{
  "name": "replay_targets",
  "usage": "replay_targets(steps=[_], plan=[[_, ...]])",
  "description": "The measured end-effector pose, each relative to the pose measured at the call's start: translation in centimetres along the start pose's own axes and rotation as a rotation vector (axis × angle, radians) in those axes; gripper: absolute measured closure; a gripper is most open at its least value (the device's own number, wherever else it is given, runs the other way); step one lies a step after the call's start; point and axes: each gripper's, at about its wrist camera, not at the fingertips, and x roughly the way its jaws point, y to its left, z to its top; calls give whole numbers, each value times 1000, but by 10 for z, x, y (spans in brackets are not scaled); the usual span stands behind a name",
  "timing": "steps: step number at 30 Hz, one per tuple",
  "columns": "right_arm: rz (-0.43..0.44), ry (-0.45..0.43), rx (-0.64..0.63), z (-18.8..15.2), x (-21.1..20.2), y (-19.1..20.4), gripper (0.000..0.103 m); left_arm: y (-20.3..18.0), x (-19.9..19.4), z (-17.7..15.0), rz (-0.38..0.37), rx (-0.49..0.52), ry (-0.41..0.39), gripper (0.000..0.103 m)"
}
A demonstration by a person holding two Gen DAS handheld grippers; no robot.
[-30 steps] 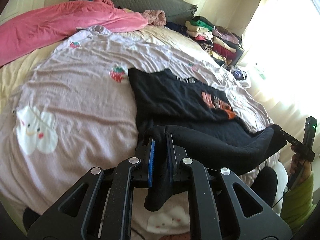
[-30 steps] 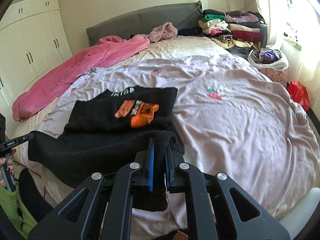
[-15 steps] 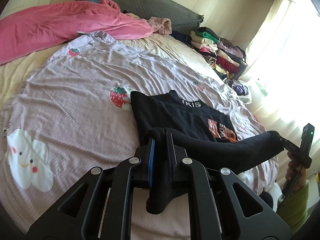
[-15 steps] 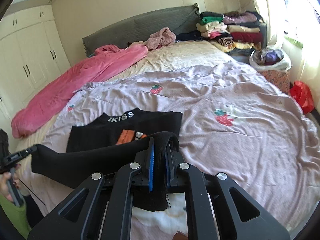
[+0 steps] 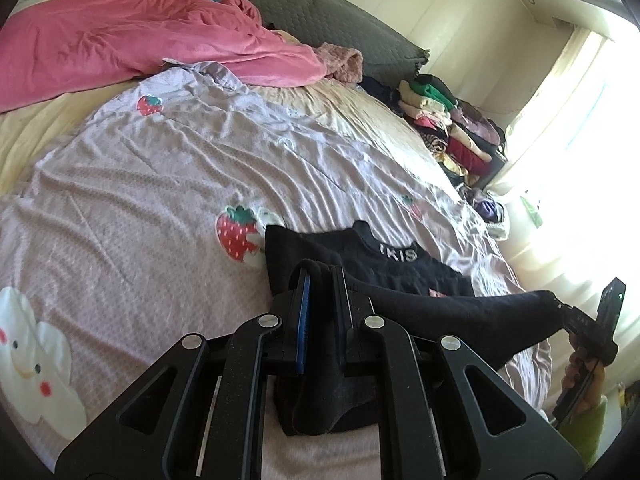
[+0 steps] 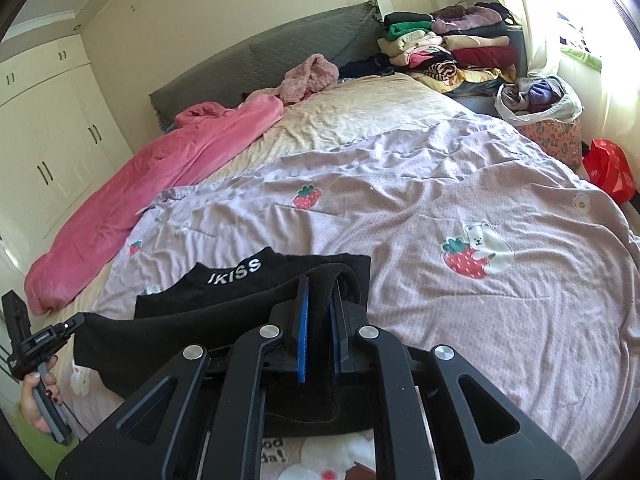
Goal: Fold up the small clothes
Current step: 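Lift the hem with both tools and fold it toward the collar, then lay the folded hem down and open both tools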
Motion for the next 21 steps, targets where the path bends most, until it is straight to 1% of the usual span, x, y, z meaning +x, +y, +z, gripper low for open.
replay_targets(steps=[4,7,11,16,21], plan=[[-22,26,21,3,22,-6,95,6,17,1,19,-31,-4,99],[-48,41,17,0,37,-8,95,10,30,-4,47,-35,5,99],[-92,52,2,-8,54,-8,95,14,40,-9,83,-15,5,99],[-124,63,6,-18,69,-14,95,16,46,-14,102,3,4,98],[-137,71,22,-24,76,-21,94,14,48,-16,138,31,-14,92]])
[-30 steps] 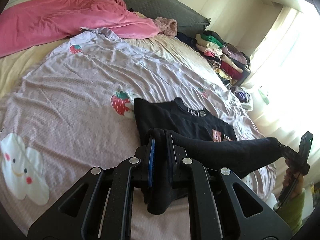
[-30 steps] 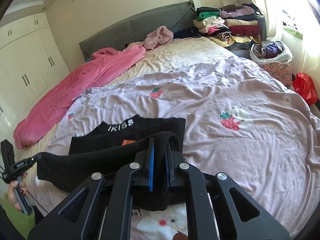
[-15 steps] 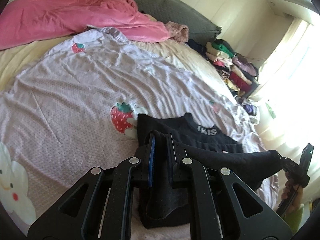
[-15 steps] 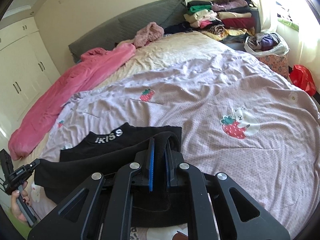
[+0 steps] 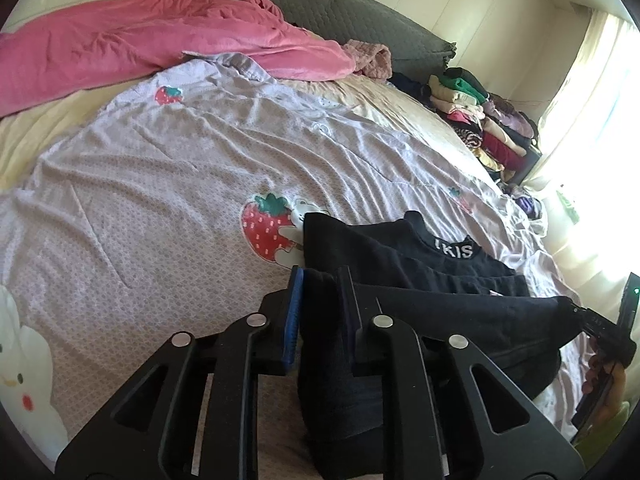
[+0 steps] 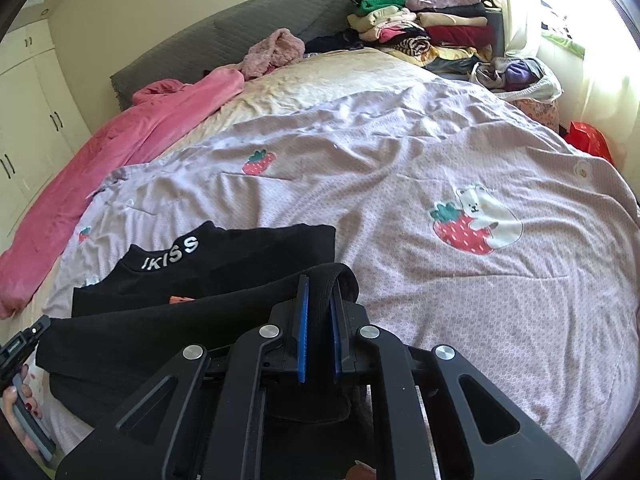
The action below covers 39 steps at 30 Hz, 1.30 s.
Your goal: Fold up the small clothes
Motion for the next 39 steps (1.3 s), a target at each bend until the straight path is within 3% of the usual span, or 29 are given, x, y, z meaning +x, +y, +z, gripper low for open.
replay_targets(steps=[3,6,9,15,20,24,31,33,35,39], plan=[[-2,-10,3,-2,-1,-1,88,1,-3,0,9,9,-14,82],[-43,-38,-7,-5,-7,0,42,-2,-12,1,17,28,-44,72],[-55,-65,-30,-8,-15,3,42,-9,-22,2,26,56,-72,69],[-12,-105,-101,-21,-38,22,42,-38,-36,-6,-31,148,-73,59],[42,-92,-190,-39,-49,48,42,-67,-40,-21,-81,253,-45,47],[86,-64,-244,-53,-52,65,42,-83,-42,-35,-103,305,-17,45],[131,-9,-337,-76,-51,87,44,-106,-35,-61,-159,383,68,46],[150,13,-354,-81,-48,92,49,-114,-29,-71,-176,417,112,54],[156,32,-372,-85,-45,96,54,-118,-21,-80,-187,428,153,69],[175,67,-397,-93,-39,101,62,-124,-10,-95,-178,456,197,70]])
